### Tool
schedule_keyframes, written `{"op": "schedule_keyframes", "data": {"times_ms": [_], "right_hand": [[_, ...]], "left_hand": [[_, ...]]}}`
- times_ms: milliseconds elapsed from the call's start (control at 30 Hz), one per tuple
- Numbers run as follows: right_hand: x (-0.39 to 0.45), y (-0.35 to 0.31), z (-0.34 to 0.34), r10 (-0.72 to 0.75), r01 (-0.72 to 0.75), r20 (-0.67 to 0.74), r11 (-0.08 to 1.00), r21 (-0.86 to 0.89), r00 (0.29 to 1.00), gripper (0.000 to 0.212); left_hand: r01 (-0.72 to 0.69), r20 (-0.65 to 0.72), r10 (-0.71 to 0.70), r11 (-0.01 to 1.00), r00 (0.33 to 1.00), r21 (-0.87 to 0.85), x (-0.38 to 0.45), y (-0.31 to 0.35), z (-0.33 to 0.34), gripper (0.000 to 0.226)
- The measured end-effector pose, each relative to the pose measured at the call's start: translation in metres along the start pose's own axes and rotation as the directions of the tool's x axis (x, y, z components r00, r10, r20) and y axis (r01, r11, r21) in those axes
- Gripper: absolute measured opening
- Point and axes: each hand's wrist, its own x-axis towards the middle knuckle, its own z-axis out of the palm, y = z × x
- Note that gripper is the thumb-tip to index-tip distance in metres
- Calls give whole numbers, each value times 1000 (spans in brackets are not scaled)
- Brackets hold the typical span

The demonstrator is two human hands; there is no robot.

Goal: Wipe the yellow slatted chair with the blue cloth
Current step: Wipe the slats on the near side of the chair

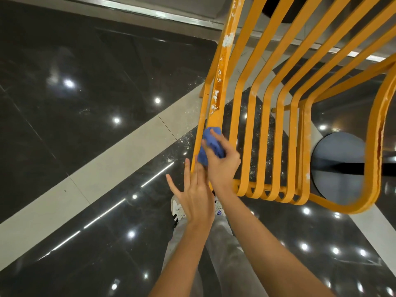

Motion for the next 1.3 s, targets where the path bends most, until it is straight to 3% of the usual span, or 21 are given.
{"op": "schedule_keyframes", "data": {"times_ms": [100,167,300,467,533,600,633,700,767,800,867,967,1167,1300], "right_hand": [[1,3,2,-74,83,90,992,-99,993,40],[22,0,8,-92,94,21,990,-109,996,37],[31,1,3,19,-9,-122,996,87,992,27],[2,8,3,2,-3,45,1000,13,999,36],[25,4,9,-7,9,-31,998,55,999,28],[42,6,11,102,-73,-128,975,212,987,3],[41,11,10,254,-200,-152,931,305,955,14],[24,34,4,579,-537,43,722,436,814,27],[12,42,2,695,-758,315,538,368,647,49],[20,44,4,693,-793,387,505,341,608,56],[49,29,7,680,-786,396,503,359,617,48],[77,0,10,635,-703,302,627,335,711,39],[44,6,-4,544,-632,330,714,300,771,28],[41,6,7,382,-416,164,847,332,910,16]], "left_hand": [[47,7,-47,998,999,-34,0,2,1,36],[49,-15,-49,998,999,-39,0,4,-3,45],[54,-10,-54,997,998,-55,0,5,-6,50],[98,26,-96,993,995,-63,-1,6,0,46],[85,11,-85,994,996,-65,-1,6,-2,49],[76,16,-75,996,997,-57,-2,5,-2,51],[82,21,-81,995,997,-60,-2,6,-1,51],[107,22,-105,990,994,-88,-2,7,1,51],[122,4,-122,987,992,-105,-2,7,3,51],[121,1,-122,987,993,-101,-1,8,3,51],[101,9,-101,992,995,-73,-1,7,1,53],[111,39,-109,993,993,-50,-1,7,0,54],[125,49,-122,990,991,-59,-1,8,-1,54],[120,41,-118,991,992,-59,-1,8,-2,52]]}}
